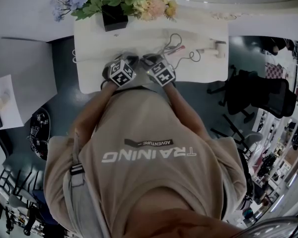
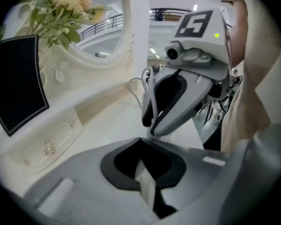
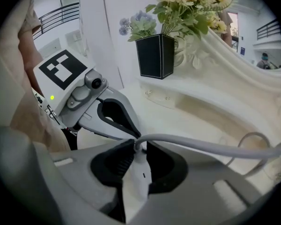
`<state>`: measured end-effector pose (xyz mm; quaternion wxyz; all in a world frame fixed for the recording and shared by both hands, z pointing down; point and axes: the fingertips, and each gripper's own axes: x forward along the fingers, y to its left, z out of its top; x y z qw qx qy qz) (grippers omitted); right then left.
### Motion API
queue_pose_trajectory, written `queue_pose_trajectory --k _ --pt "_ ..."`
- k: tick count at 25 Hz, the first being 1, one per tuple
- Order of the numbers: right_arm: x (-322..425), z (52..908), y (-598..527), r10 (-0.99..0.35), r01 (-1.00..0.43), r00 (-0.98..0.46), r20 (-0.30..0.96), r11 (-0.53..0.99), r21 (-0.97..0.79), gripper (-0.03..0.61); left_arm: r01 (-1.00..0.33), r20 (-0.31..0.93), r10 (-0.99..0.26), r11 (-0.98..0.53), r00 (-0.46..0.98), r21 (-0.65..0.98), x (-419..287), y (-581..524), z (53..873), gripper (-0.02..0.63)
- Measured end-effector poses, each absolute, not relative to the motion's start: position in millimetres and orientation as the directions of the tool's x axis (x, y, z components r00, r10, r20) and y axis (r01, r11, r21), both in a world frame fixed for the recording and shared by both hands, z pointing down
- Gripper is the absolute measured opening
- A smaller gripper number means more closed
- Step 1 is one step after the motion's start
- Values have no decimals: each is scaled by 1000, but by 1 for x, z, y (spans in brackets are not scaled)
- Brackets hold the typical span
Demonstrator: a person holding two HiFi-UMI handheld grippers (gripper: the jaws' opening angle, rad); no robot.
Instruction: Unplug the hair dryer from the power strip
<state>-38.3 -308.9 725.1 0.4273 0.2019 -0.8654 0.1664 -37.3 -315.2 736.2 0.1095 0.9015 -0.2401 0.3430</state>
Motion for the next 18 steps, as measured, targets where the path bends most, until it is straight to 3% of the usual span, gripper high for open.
queue_pose_trajectory --k 18 --pt "-33 700 -313 -273 -531 -630 727 835 -146 69 -512 667 -356 -858 654 44 -37 -315 735 6"
